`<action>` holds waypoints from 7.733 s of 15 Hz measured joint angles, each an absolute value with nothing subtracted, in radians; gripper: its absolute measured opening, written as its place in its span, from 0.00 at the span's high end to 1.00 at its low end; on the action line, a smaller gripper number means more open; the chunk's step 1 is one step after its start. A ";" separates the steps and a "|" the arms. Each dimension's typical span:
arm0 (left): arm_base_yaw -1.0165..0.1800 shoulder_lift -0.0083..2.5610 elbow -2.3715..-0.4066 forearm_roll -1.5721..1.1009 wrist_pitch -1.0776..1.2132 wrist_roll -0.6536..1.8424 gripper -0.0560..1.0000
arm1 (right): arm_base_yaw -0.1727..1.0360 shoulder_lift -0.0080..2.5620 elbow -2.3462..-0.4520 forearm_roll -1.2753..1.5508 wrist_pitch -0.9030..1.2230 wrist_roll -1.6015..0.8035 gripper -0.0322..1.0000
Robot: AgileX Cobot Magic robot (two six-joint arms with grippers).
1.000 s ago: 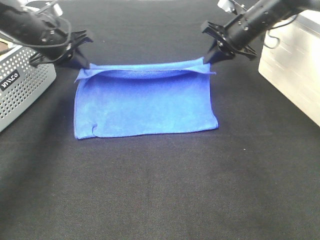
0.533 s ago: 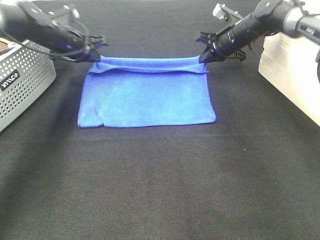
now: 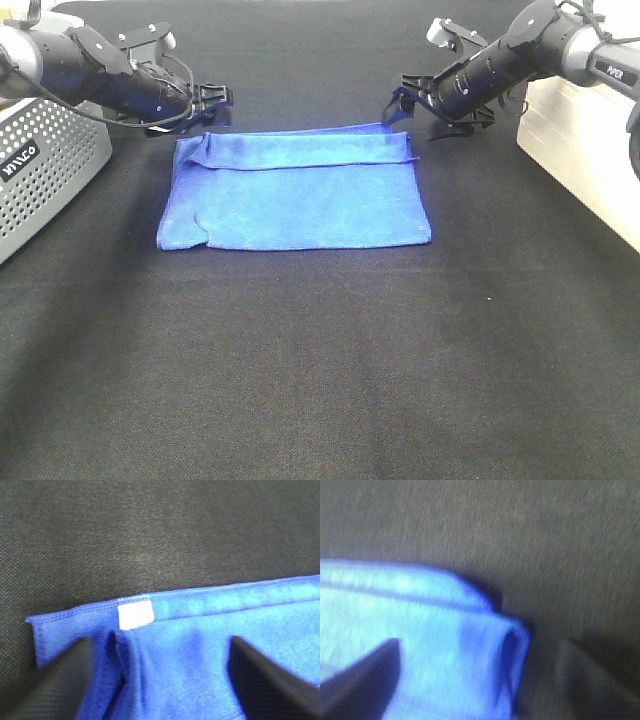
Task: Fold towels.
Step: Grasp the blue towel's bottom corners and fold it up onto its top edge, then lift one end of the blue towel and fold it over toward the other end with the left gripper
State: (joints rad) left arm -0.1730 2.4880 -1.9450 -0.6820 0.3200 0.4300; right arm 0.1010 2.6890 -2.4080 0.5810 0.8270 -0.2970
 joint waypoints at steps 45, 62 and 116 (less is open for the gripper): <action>-0.179 2.125 -1.355 -0.522 0.798 0.137 0.94 | 0.015 2.302 -1.581 0.688 1.091 -0.348 0.97; -0.179 1.918 -1.181 -0.492 0.652 0.077 0.94 | 0.016 2.073 -1.319 0.698 0.886 -0.406 0.97; -0.539 2.333 -2.067 -0.149 1.094 -0.376 0.89 | 0.015 2.281 -1.643 0.666 1.000 -0.401 0.21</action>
